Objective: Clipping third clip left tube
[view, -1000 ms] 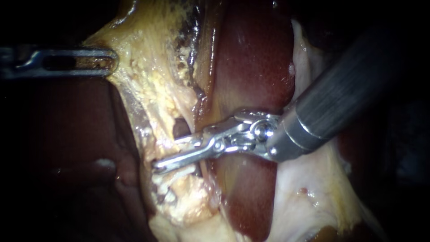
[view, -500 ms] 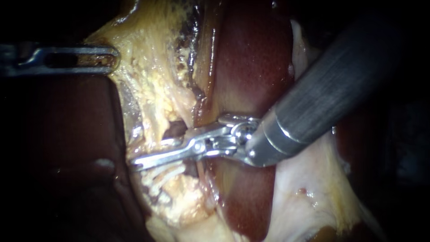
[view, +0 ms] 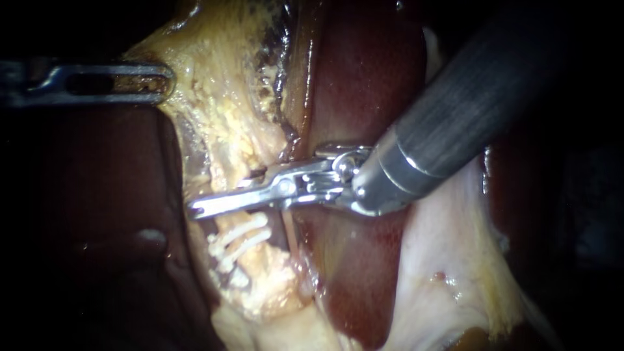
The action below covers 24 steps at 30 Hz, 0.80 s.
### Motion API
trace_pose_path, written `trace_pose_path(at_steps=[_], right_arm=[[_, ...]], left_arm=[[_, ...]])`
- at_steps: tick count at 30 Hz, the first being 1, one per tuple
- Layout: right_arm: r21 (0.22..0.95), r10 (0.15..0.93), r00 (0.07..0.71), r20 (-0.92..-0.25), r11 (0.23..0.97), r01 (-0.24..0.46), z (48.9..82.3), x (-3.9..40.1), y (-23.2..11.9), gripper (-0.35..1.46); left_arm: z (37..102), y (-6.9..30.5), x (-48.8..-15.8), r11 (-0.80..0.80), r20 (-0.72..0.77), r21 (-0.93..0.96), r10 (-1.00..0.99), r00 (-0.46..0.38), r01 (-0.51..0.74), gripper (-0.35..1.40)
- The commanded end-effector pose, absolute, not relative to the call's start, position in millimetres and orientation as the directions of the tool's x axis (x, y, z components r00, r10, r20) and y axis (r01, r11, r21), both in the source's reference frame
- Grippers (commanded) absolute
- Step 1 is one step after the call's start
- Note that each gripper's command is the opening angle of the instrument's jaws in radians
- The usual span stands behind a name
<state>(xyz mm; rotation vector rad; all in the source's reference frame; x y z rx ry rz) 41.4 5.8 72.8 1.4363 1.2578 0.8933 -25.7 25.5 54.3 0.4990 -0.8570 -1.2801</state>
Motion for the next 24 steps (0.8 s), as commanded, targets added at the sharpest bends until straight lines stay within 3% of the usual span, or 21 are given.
trace_pose_path(at_steps=[1,4,8,12,24], right_arm=[[0.968,0.98,0.186,-0.075,0.028,0.248,73.0,41.3,5.8,0.24],[0.975,0.986,0.161,-0.049,0.013,0.221,73.6,40.9,6.1,-0.35],[0.982,0.99,0.14,-0.012,-0.014,0.189,75.0,40.3,6.7,-0.35],[0.981,0.99,0.141,-0.03,0.002,0.192,75.9,40.0,6.8,-0.35],[0.979,0.985,0.174,-0.008,-0.028,0.201,75.1,40.2,6.2,-0.35]], left_arm=[[54.3,25.5,-25.7,0.245,0.273,0.746,-0.961,0.051,0.619,-0.35],[54.3,25.5,-25.7,0.245,0.273,0.746,-0.961,0.051,0.619,-0.35],[54.3,25.5,-25.7,0.245,0.273,0.746,-0.961,0.051,0.619,-0.35],[54.2,25.5,-25.7,0.245,0.273,0.746,-0.961,0.051,0.619,-0.35],[54.2,25.5,-25.7,0.245,0.273,0.746,-0.961,0.051,0.619,-0.35]])
